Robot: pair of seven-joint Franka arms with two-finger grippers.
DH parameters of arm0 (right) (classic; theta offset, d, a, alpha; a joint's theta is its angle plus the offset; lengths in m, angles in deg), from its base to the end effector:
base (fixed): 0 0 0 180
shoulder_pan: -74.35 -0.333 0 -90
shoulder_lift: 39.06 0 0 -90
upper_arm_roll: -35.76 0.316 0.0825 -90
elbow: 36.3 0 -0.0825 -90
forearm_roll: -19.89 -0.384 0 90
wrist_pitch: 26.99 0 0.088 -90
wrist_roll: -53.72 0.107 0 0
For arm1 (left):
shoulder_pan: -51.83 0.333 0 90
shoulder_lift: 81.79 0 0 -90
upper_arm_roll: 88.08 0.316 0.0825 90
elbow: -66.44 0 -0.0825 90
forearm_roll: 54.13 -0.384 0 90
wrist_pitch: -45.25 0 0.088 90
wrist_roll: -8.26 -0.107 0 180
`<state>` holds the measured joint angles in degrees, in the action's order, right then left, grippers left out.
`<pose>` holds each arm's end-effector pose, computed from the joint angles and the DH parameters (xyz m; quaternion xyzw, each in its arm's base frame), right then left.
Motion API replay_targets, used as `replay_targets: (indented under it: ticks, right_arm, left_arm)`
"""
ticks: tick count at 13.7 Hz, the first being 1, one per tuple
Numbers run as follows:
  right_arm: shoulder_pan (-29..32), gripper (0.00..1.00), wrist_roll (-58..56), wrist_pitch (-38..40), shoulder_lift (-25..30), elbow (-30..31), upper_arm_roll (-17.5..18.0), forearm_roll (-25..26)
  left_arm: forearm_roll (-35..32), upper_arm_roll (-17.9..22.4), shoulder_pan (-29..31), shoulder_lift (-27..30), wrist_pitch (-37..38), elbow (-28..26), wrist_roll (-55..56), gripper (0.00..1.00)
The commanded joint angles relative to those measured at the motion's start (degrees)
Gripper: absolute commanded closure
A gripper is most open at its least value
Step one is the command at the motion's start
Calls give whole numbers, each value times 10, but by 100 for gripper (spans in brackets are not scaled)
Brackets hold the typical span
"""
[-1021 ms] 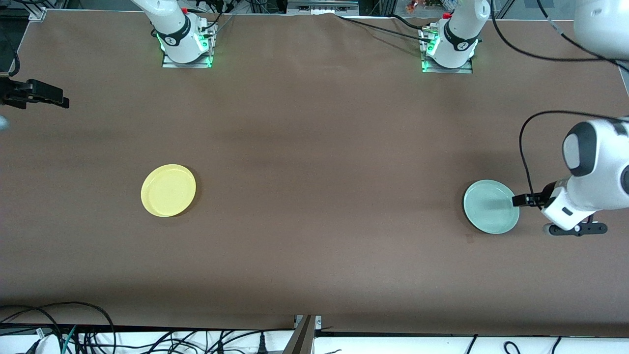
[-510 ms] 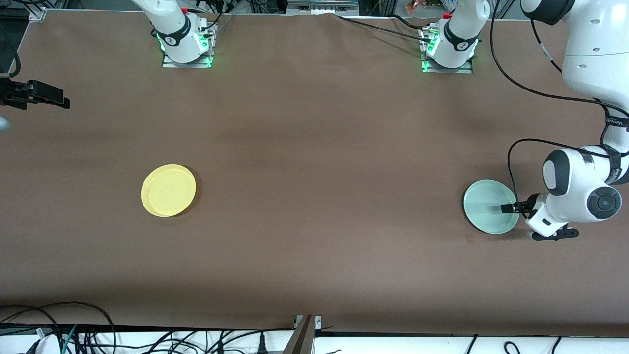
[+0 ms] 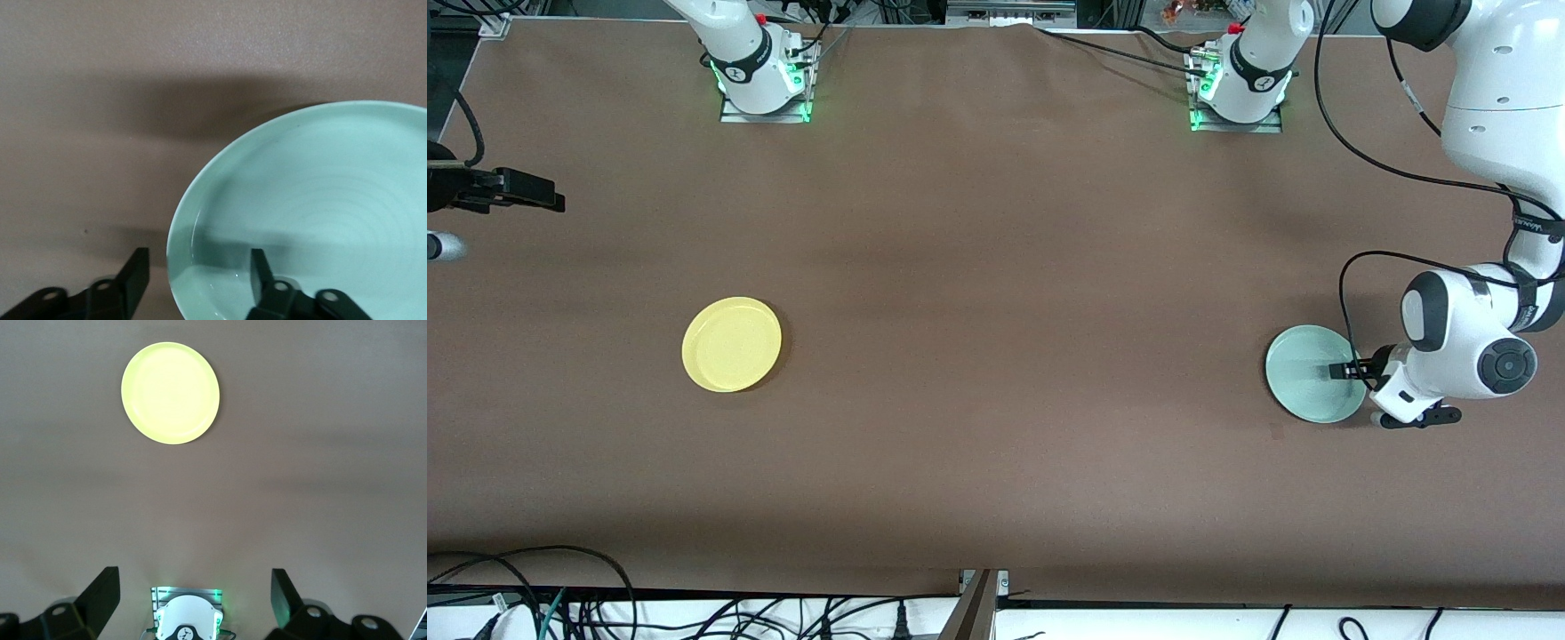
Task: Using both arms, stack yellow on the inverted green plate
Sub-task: 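Grasp the green plate with the left gripper while the right gripper reaches yellow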
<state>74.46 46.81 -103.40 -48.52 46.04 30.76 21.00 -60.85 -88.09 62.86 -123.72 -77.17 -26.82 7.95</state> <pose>0.5739 -0.0496 0.5754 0.9908 0.0142 -0.1346 0.0027 0.6509 0.1319 0.1751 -0.9912 -0.0560 0.1150 0.0344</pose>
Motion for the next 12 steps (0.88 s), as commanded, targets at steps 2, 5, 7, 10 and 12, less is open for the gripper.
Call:
replay_targets:
  ticks: [2,5,7,10,12]
  right_arm:
    - [4,0,-5,-1,-15,-10,2,11]
    - [6,0,-5,0,-34,-10,0,12]
    - [6,0,-6,-11,-42,-9,0,10]
    - [8,0,-5,-41,-75,-7,0,2]
    - [14,0,-4,-66,-96,-2,-1,-13]
  left_arm:
    - [1,1,-1,3,-3,-5,-33,100]
    - [-5,1,-10,4,4,-2,-29,100]
    - [-5,-1,-23,11,22,10,-28,100]
    - [-4,-2,-63,26,122,85,-24,100]
    - [-7,0,-107,26,204,157,-20,100]
